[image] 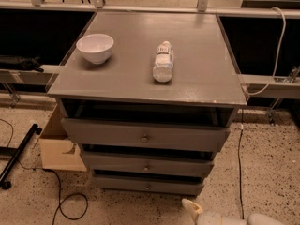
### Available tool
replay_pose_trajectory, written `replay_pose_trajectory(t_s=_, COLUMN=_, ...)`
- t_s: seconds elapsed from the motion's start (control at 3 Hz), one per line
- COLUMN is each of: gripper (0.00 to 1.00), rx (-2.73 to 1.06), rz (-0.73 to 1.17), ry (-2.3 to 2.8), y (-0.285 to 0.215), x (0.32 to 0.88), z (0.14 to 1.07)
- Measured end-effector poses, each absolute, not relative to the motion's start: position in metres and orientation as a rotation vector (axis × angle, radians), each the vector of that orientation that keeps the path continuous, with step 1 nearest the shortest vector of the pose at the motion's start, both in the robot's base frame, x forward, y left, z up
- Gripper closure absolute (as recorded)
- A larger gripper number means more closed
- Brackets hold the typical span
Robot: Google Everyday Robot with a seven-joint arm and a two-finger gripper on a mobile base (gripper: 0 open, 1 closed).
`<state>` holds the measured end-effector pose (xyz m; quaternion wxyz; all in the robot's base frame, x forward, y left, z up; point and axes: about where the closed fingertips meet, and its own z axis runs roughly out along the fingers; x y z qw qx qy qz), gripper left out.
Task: Open bottom drawer
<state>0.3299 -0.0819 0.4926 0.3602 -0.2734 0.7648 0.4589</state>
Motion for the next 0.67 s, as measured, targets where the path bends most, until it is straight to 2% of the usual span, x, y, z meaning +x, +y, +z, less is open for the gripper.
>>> replay_pose_trajectory(t_s=0.33, gripper=0.00, rx=-0.709, rz=1.155, ry=1.974, y=-0.080, x=0.333, z=0.491)
replay_pose_trajectory(t_s=0.67, gripper=0.00, rx=-0.672, rz=1.114, ry=1.999, y=-0.073, x=0.361, z=0.471)
